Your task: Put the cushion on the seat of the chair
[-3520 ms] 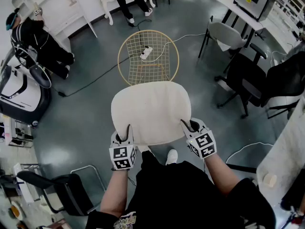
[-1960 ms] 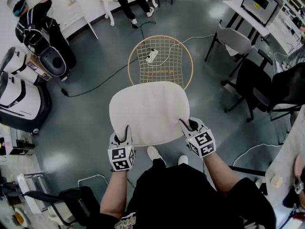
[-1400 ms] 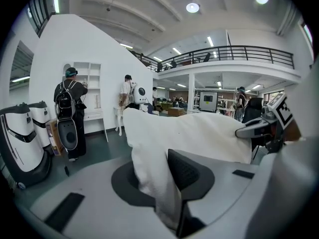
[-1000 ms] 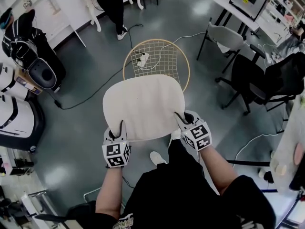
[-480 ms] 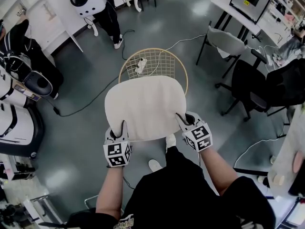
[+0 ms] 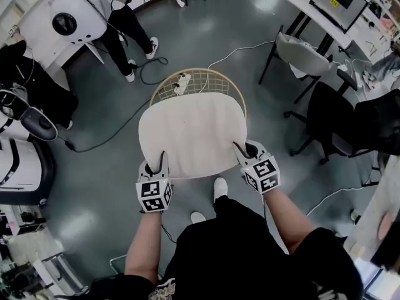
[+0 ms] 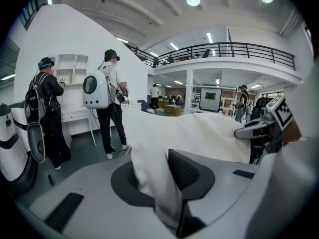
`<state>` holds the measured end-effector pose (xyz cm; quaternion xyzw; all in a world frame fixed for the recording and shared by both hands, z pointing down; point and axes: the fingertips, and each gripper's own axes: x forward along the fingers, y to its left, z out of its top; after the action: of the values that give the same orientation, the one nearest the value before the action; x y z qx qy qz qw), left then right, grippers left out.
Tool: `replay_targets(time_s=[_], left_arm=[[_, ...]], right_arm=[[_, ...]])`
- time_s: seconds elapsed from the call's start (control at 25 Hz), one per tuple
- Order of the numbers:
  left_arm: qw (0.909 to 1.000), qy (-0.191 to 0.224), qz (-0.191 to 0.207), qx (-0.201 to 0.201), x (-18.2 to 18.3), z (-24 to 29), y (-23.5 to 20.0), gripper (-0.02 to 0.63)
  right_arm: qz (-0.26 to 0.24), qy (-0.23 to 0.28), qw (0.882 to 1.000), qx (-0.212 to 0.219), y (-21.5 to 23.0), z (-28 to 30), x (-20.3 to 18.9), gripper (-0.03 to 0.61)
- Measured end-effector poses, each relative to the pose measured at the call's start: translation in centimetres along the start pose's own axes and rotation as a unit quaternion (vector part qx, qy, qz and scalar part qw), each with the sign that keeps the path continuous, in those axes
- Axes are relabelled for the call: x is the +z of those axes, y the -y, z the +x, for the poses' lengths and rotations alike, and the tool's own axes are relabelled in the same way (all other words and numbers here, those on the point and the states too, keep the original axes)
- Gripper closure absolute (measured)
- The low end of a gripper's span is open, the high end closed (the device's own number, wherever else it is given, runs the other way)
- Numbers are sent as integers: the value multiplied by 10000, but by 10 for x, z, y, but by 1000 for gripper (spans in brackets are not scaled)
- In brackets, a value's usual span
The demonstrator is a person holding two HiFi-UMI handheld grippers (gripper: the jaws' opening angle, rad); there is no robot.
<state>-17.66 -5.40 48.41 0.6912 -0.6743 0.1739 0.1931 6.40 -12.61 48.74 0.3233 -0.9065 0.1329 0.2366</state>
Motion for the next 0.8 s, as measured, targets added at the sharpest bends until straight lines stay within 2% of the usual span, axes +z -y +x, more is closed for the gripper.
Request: replay_targets(time_s=[0.48,0.8], left_arm=[[9995,-296,-59,18,11,94,7,515],[9988,-489,-34,-20,-10,139,6,511]], right_arm=[[174,-173,9997,61,78,59,-7,526],[240,-285,9993,47,103,91,-32,525]])
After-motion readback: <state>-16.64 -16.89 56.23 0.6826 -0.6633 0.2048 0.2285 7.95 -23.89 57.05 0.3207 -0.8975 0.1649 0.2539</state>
